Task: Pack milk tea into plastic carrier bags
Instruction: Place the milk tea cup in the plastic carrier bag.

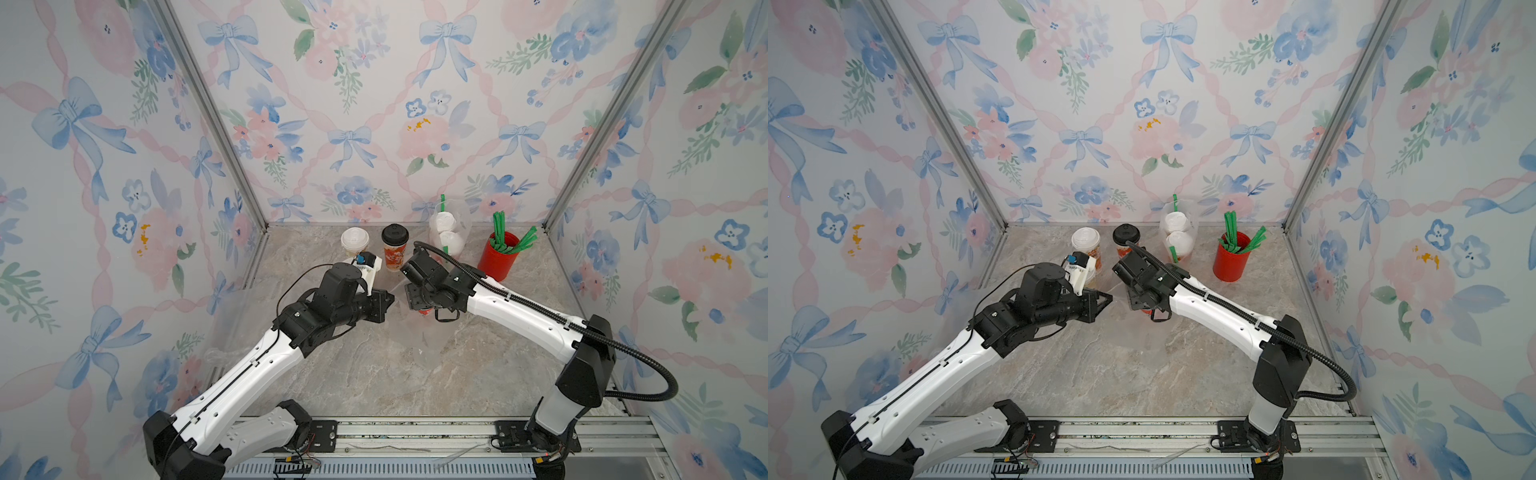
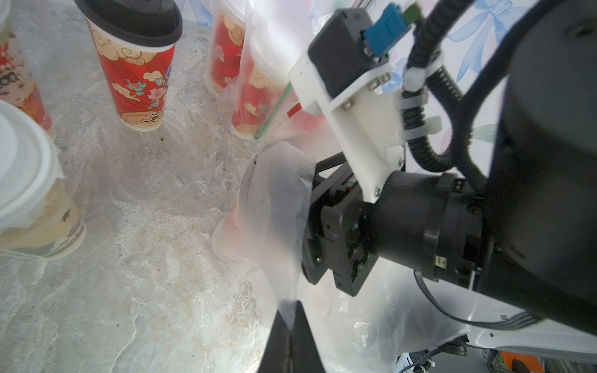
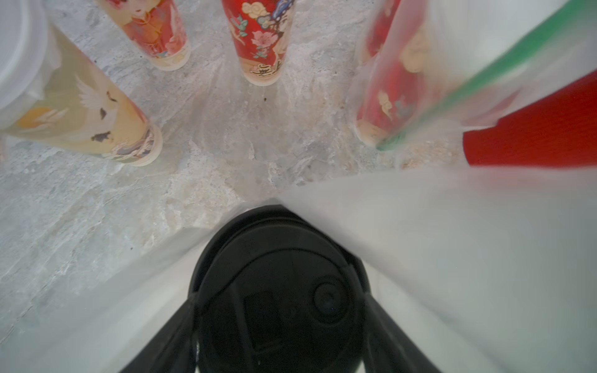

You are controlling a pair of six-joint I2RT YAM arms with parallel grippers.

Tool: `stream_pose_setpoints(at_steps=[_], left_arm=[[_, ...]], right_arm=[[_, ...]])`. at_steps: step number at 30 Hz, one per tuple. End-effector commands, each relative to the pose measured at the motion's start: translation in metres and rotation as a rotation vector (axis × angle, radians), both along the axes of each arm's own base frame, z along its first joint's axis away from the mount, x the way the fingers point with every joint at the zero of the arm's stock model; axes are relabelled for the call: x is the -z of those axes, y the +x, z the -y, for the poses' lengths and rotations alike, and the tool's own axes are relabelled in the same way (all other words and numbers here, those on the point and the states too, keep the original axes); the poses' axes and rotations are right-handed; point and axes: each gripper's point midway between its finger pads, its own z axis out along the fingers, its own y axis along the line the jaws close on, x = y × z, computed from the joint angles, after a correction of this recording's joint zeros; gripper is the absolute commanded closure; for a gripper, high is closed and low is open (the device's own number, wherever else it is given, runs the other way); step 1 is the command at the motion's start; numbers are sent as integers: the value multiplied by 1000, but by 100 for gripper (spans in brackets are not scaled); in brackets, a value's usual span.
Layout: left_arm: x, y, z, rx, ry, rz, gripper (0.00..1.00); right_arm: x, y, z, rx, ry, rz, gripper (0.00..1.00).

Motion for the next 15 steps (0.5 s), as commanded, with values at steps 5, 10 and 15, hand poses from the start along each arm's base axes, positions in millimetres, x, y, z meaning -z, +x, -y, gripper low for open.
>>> stream_pose_setpoints(at_steps=[5, 10, 15], left_arm=[[-8, 25, 23, 81, 47, 71, 100], [-3, 33, 31, 101, 62, 63, 97], [-7, 31, 37, 129, 40, 53, 73]], right_arm=[[7, 10, 46, 126, -60, 24, 43], [-1, 8, 45, 121, -10, 23, 27], [-19, 9, 44, 119, 19, 45, 17]])
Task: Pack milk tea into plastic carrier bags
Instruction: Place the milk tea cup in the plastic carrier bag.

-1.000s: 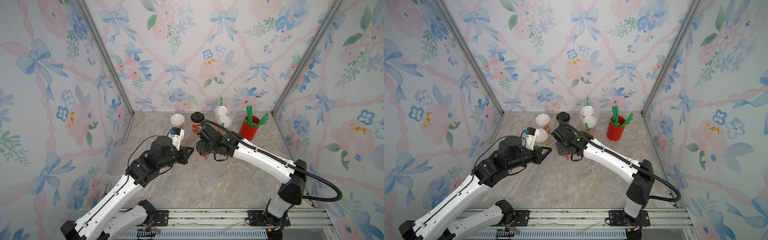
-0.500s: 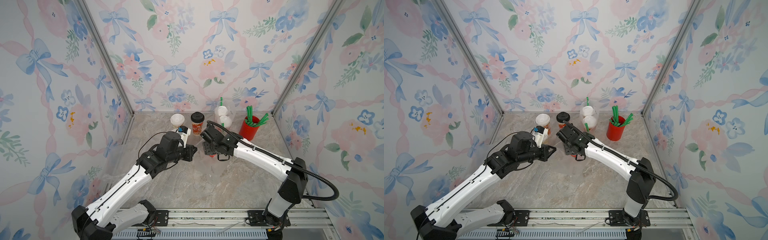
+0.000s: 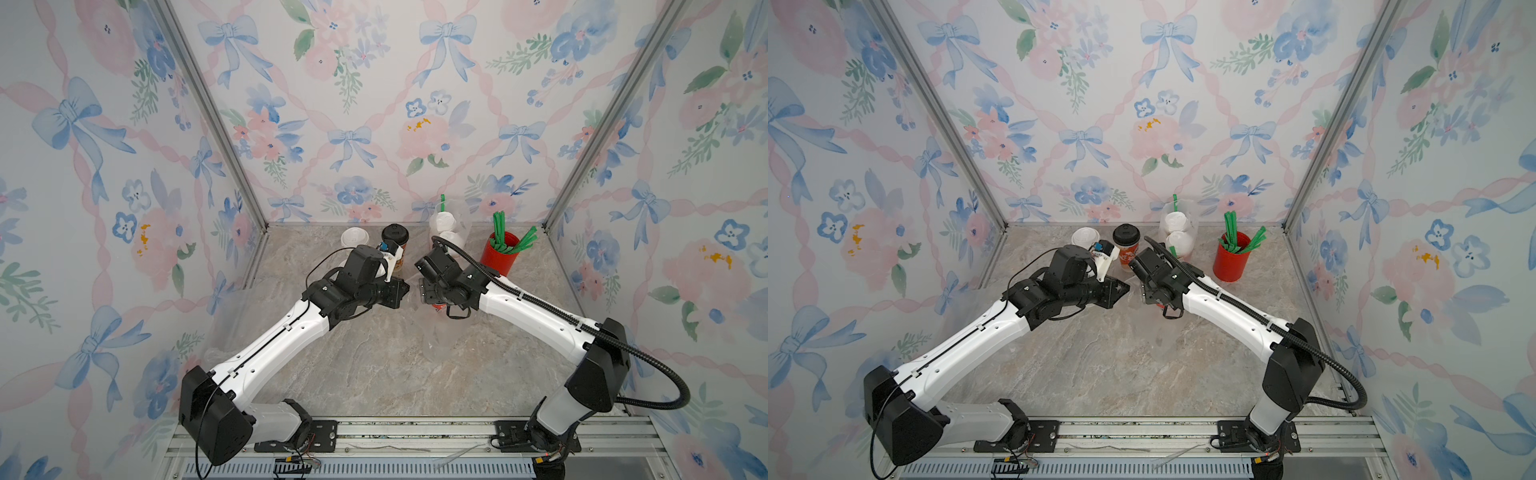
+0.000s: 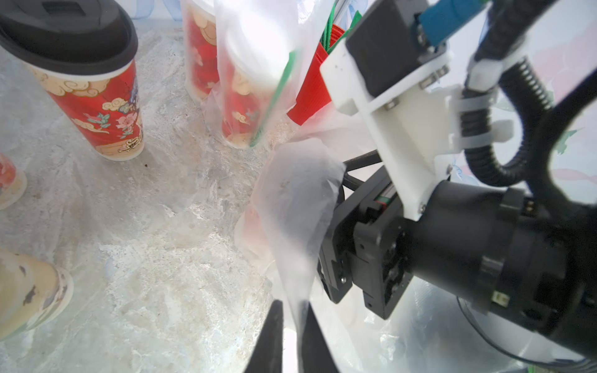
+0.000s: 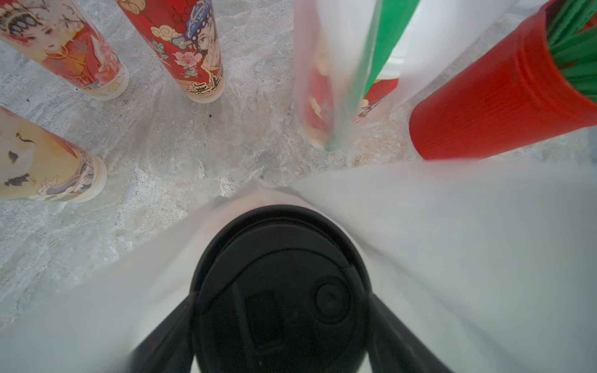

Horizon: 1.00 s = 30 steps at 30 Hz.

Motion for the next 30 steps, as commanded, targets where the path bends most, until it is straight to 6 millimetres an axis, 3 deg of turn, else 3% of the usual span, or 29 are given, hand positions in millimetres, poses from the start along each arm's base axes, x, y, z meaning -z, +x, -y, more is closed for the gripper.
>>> stream_pose_setpoints(at_steps=[1, 8, 14, 19, 25, 30], left_arm=[[-15, -2, 6, 45, -36, 23, 69], [-19, -23, 10, 88, -74, 0, 50], [-8, -39, 8, 98, -80, -41, 47], [7, -48, 9, 94, -67, -81, 47], [9, -56, 9, 83, -69, -91, 49], [16, -66, 11, 86, -72, -126, 48]], right_arm=[[-24, -3, 7, 7, 30, 22, 15], [-58, -9, 6, -20, 79, 45, 11], [-93, -13, 5, -55, 129, 88, 12], [-116, -4, -4, -101, 167, 126, 13], [-125, 18, -27, -160, 219, 135, 14], [-119, 39, -65, -259, 250, 135, 15]])
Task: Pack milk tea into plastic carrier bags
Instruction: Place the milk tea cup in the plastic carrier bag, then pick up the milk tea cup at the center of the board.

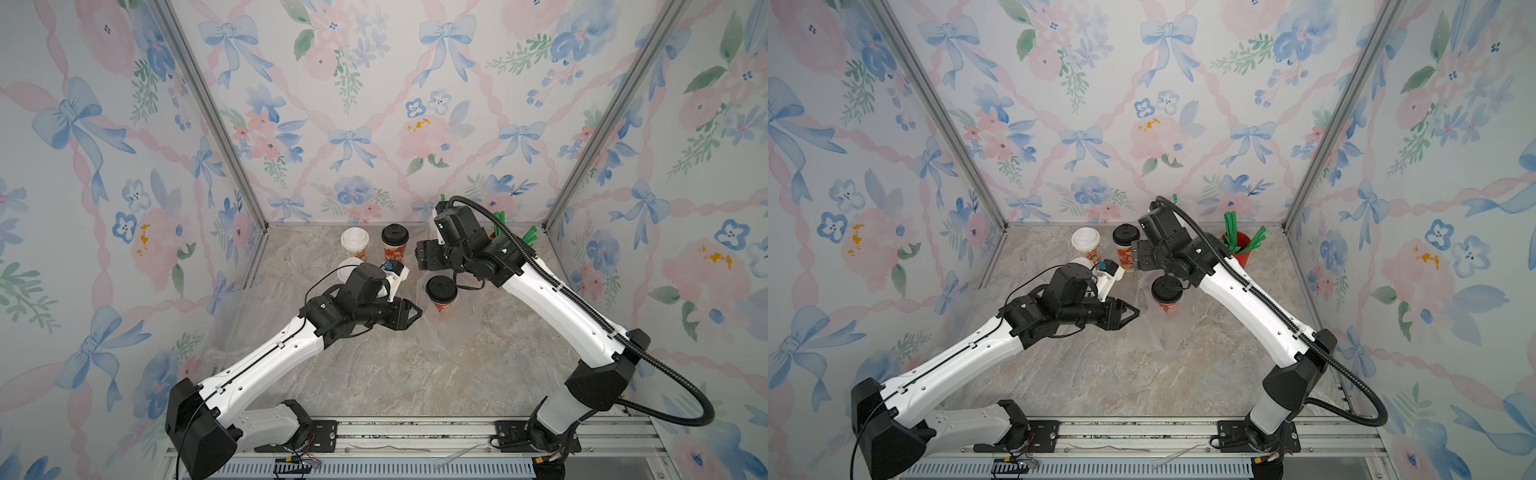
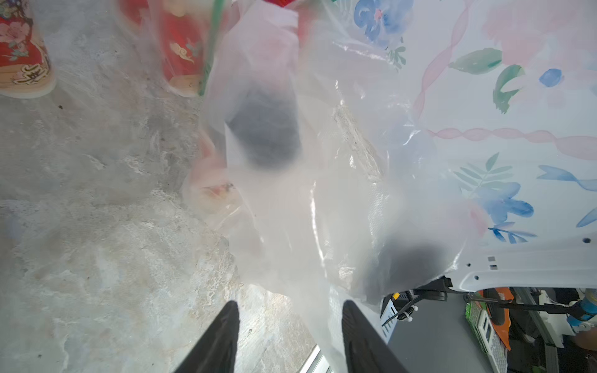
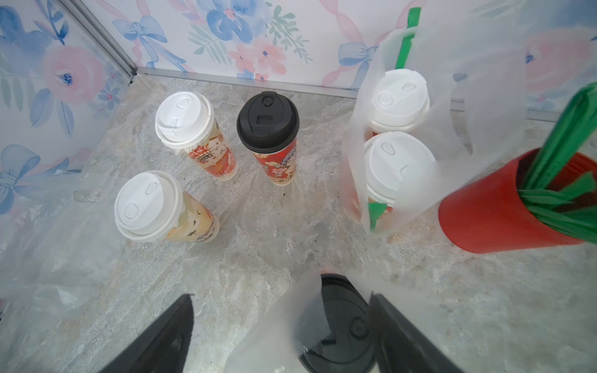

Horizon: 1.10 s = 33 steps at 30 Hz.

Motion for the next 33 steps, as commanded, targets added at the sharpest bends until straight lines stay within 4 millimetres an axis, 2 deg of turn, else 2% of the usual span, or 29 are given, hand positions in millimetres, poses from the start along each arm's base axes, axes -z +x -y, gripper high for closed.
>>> stream_pose_setpoints(at_steps=[1, 4, 11, 20, 26, 33], left_arm=[[8, -8, -2, -13, -4, -32, 50], [16, -9, -8, -41, 6, -50, 67], [20, -9, -5, -57, -30, -66, 72], [29, -11, -7, -61, -33, -112, 92], [30, -9, -5, -60, -40, -134, 93], [32, -6, -5, -82, -38, -146, 94]], right_arm=[[10, 17, -27, -86, 1, 2, 14], [23, 39, -36, -86, -19, 1, 15], [46, 90, -51, -68, -30, 38, 15], [65, 142, -62, -70, -50, 82, 17], [80, 169, -64, -62, -64, 98, 18], [97, 181, -68, -81, -66, 84, 16]])
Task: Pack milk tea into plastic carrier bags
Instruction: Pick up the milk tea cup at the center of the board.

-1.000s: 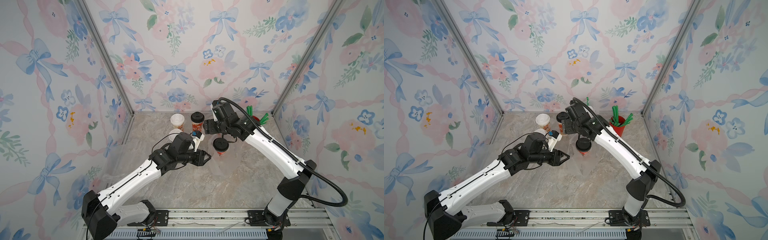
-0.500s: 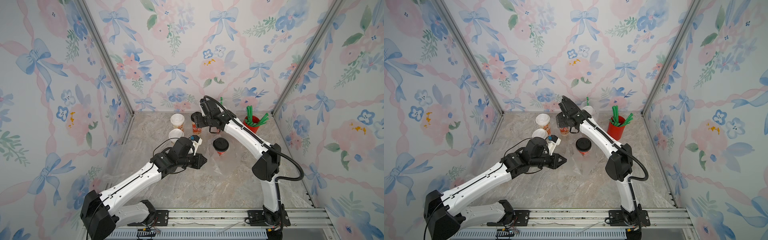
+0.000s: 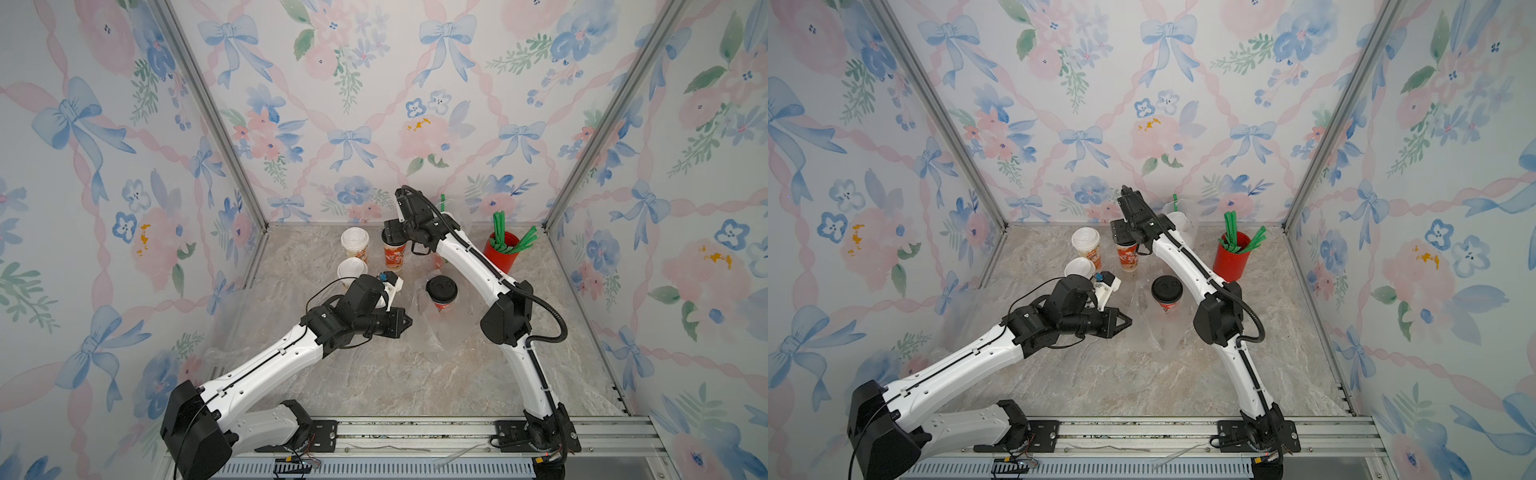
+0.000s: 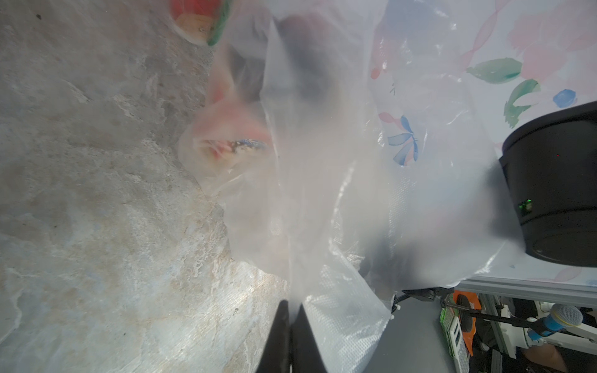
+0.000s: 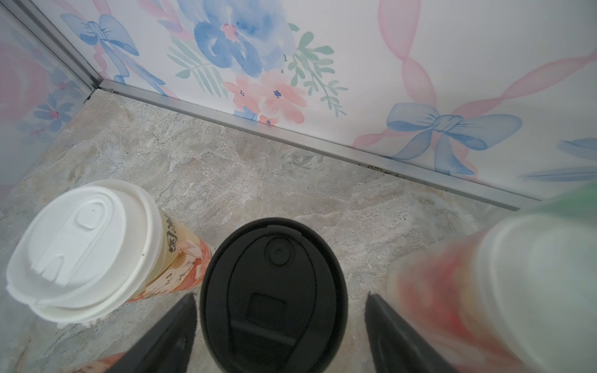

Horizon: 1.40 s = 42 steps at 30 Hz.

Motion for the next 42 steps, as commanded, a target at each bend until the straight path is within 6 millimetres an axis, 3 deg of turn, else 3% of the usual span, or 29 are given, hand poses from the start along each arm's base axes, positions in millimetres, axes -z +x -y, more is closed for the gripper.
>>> stream_pose_setpoints(at_steps=[1, 9, 21, 29, 37, 42], left_arm=[[-1, 4, 1, -14, -13, -5, 94], [-2, 4, 0, -21, -17, -8, 95], [-4, 3, -1, -21, -22, -7, 96], [-5, 3, -2, -27, -23, -4, 96], [-6, 2, -4, -31, -26, 0, 97], [-5, 2, -5, -34, -26, -1, 97]], right_arm=[[1, 4, -3, -27, 3, 4, 16], [2, 9, -12, -45, 27, 20, 14], [23, 18, -11, -39, 6, 0, 12], [33, 17, -10, -46, -24, -16, 18], [26, 9, -12, -61, -98, 18, 14], [27, 7, -9, -49, -101, 6, 17]])
